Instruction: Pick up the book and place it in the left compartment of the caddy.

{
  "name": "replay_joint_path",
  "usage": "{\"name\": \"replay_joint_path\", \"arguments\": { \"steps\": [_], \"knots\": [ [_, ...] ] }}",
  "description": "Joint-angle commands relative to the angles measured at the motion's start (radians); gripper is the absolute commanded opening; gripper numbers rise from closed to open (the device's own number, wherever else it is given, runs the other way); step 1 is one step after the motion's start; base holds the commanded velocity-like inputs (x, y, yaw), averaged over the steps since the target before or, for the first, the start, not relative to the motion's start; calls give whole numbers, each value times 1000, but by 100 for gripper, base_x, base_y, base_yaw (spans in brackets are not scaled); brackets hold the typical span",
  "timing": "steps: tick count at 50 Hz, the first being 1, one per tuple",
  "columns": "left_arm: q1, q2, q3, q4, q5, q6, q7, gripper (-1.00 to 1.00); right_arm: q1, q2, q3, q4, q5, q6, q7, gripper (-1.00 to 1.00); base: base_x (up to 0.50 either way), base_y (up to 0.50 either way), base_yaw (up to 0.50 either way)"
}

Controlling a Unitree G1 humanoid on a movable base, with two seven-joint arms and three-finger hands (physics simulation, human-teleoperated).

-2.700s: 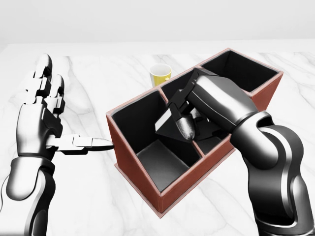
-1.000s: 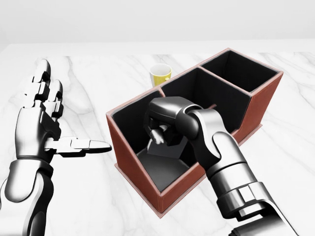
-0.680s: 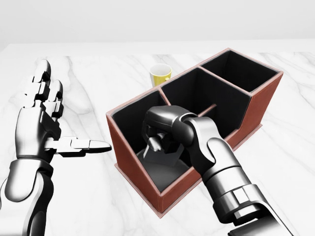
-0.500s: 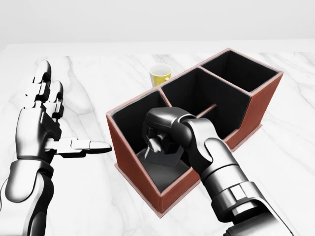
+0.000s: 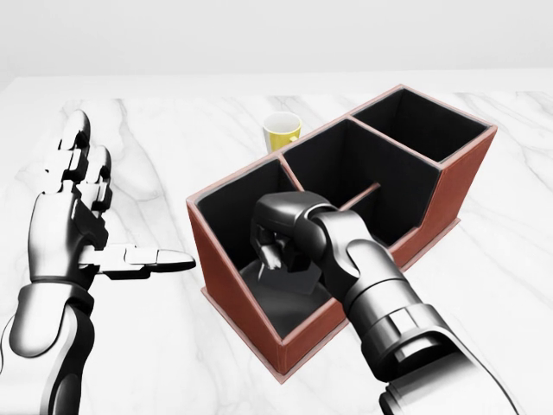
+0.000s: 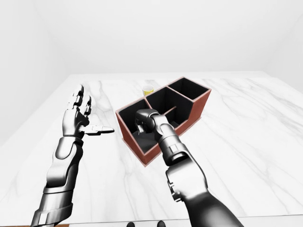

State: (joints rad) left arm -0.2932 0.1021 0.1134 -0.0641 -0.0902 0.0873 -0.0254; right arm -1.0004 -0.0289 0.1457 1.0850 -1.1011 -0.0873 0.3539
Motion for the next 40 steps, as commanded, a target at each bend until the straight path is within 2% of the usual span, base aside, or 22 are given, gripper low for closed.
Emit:
{"name": "replay_joint_path", "arguments": {
  "steps": [1, 24, 25, 27, 28, 29, 40],
  "knots": [
    [1, 1, 1, 5, -2, 0, -1, 100, -35, 5, -9, 57, -61, 0, -57, -100, 0, 0, 0],
    [-2, 2, 2, 9, -4, 0, 0, 100, -29, 11, -6, 86, -63, 0, -76, -95, 0, 0, 0],
    [-2, 2, 2, 10, -5, 0, 0, 100, -29, 10, -4, 87, -66, 0, -80, -86, 0, 0, 0],
    [-2, 2, 2, 11, -5, 0, 0, 100, -31, 11, -4, 90, -69, 0, -84, -48, 0, 0, 0],
    [-2, 2, 2, 11, -5, 0, 0, 100, -31, 11, -4, 90, -69, 0, -85, -16, 0, 0, 0],
    [-3, 3, 3, 11, -5, 0, 0, 100, -29, 12, -4, 90, -71, 0, -84, 100, 0, 0, 0],
    [-6, 4, 4, 18, -7, 0, 0, 100, -29, 12, -4, 89, -78, 0, -89, 100, 0, 0, 0]
  ]
}}
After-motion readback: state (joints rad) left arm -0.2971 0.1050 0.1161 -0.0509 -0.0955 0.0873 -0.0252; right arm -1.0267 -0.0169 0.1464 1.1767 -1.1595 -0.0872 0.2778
